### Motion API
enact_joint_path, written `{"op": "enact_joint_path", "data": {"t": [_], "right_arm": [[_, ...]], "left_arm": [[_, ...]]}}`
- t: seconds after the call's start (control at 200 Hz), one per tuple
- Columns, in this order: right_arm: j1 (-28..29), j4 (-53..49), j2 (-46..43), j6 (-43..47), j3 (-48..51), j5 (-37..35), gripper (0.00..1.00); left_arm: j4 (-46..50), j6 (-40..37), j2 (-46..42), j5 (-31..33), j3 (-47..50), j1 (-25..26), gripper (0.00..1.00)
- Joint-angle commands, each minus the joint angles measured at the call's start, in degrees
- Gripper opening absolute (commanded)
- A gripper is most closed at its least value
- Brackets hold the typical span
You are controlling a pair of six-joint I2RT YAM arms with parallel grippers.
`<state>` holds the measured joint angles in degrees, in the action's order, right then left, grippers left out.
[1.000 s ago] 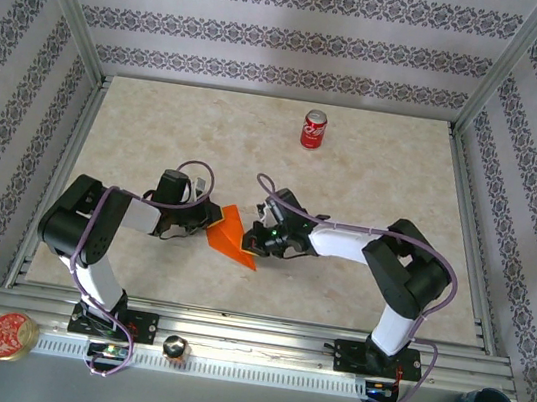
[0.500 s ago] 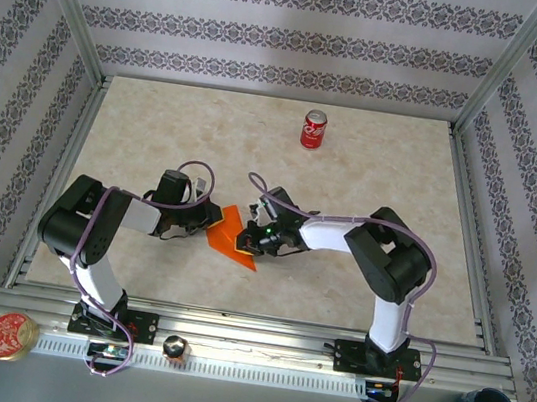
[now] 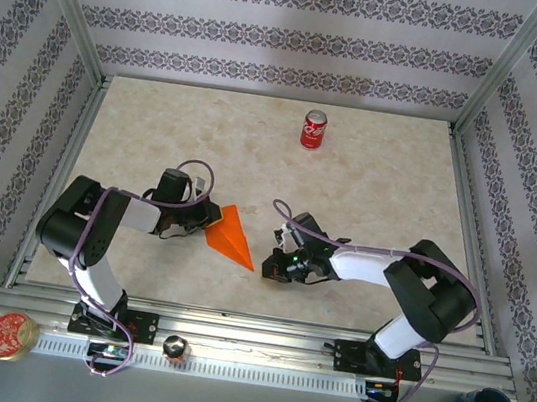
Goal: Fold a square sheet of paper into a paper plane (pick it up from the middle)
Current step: Fourth fold the wing at the center of the table, then turn over the paper at the center of the table.
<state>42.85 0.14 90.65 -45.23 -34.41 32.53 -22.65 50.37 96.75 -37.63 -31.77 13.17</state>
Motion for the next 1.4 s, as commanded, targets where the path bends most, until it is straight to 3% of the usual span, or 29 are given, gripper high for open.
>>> {"op": "enact_joint_path", "data": {"t": [0.0, 0.085, 0.465, 0.615, 1.399], "right_arm": [[-0.5, -5.0, -2.9, -2.3, 0.3, -3.0, 0.06], [-0.2, -2.2, -3.0, -6.9, 0.0, -1.7, 0.15], [2.4, 4.6, 0.2, -17.7, -2.5, -2.4, 0.2], [2.6, 2.9, 1.3, -18.9, -2.9, -4.9, 0.23], [4.5, 7.1, 7.1, -19.8, -6.5, -2.3, 0.25]], "left_arm": [[7.5, -2.6, -1.0, 4.7, -0.5, 0.3, 0.0], [7.7, -1.9, -1.1, 4.6, -0.7, 0.3, 0.0], [8.6, 1.2, -1.6, 6.1, 0.5, 0.3, 0.0], [9.4, 0.8, -2.0, 5.7, 0.0, 0.2, 0.0], [9.2, 0.4, -2.9, 5.7, 0.2, 0.3, 0.0]]}}
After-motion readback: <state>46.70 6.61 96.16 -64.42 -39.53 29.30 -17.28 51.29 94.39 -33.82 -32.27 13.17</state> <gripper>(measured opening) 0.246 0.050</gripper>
